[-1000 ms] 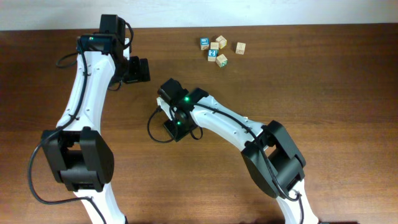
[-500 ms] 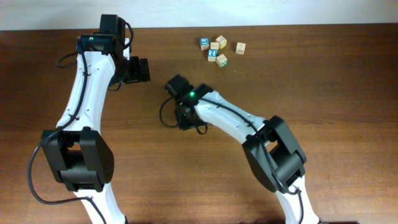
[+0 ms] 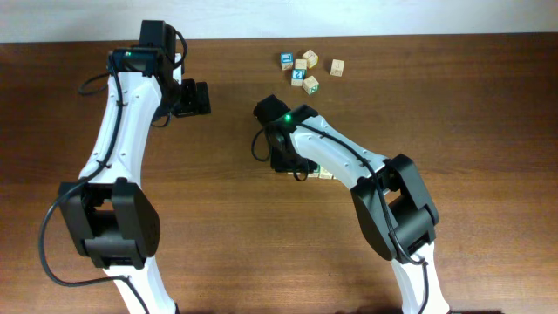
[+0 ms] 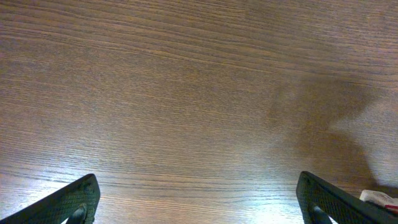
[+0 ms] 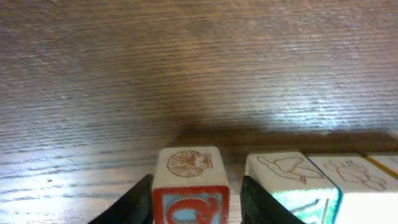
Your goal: Rotate 4 blocks
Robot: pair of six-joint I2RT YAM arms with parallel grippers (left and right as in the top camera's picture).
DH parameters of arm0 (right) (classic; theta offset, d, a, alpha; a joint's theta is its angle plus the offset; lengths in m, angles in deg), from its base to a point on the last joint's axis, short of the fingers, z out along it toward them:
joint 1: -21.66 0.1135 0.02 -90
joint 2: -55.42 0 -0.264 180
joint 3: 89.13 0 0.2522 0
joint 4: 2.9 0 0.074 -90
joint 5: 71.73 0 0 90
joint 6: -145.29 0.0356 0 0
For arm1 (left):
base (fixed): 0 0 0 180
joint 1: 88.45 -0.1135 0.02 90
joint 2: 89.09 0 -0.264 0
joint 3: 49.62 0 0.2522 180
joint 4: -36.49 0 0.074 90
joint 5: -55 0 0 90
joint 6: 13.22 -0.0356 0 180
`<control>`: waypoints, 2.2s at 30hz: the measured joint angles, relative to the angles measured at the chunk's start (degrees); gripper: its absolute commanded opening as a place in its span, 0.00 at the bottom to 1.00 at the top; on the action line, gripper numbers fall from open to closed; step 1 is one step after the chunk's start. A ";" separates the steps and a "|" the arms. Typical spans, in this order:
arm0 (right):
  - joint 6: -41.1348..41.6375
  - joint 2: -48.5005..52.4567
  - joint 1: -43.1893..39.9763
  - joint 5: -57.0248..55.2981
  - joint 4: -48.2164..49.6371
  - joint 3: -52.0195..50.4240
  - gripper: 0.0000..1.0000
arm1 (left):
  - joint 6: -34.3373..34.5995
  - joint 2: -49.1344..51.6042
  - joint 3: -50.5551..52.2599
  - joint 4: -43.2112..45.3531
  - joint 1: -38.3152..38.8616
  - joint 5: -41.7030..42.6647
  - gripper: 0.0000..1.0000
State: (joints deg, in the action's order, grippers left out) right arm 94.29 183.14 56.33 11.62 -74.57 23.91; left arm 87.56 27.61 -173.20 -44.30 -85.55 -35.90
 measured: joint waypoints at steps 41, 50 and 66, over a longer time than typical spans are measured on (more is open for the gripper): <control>-2.10 6.82 1.42 1.49 -8.44 14.84 0.07 | 8.37 0.00 0.00 6.45 -3.19 -10.36 0.99; -1.53 6.84 1.42 -0.98 -11.52 14.84 0.07 | 8.37 0.00 0.00 6.45 -3.19 -10.51 0.99; -5.11 7.19 -3.26 2.60 -29.20 39.12 0.08 | 8.35 0.00 0.00 6.19 -3.19 -10.56 0.99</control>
State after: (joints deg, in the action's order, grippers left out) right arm 89.18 190.34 53.08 14.22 -103.78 63.04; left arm 95.91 27.61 -173.20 -38.11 -88.74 -46.46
